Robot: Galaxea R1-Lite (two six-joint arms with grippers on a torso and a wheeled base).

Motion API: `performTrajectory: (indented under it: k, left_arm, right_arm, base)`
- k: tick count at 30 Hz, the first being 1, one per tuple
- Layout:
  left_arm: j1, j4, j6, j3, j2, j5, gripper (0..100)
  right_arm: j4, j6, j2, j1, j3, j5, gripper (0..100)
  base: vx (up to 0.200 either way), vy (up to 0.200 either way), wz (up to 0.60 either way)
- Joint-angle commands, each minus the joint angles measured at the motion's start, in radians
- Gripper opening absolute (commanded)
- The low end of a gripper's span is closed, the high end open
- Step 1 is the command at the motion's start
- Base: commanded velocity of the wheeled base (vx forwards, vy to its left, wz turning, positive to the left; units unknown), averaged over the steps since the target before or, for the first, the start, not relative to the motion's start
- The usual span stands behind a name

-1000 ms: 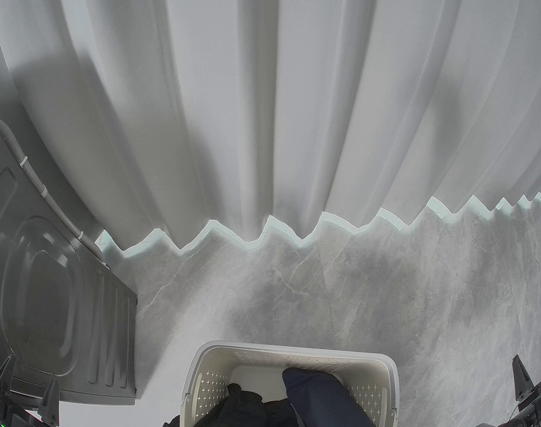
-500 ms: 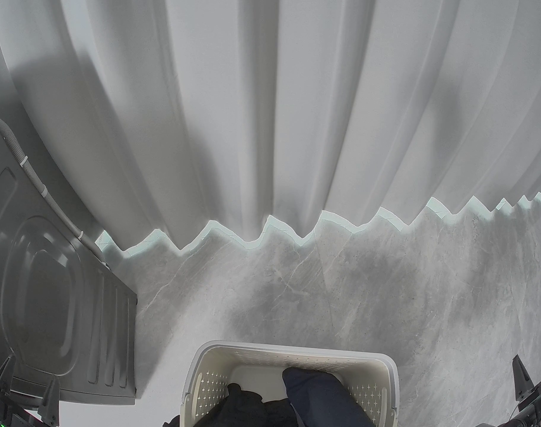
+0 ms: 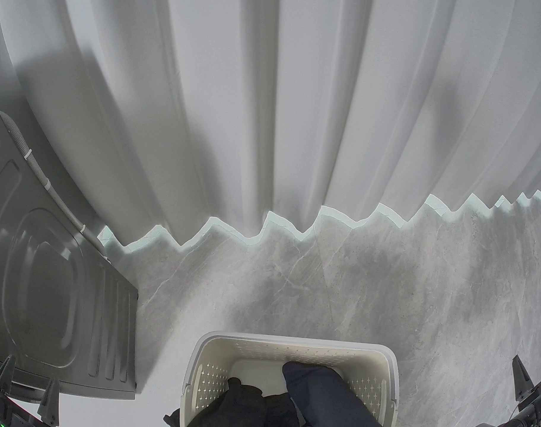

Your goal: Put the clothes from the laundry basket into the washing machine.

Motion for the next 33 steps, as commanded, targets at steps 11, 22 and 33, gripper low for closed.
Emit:
performTrajectory:
  k: [11,22,33]
  left_arm:
    - [0.0,0.0,0.0,0.016,-0.015,0.001,100]
    - [0.0,0.0,0.0,0.016,-0.013,0.001,100]
    - [0.0,0.0,0.0,0.016,-0.015,0.001,100]
  right_arm:
    - [-0.001,0.002,-0.001,0.0,0.016,0.0,100]
    - [-0.001,0.001,-0.001,0.002,0.016,0.0,100]
    - [-0.001,0.001,-0.001,0.002,0.016,0.0,100]
  base:
    - [-0.2,0.0,0.0]
    - [-0.2,0.0,0.0]
    - [-0.2,0.0,0.0]
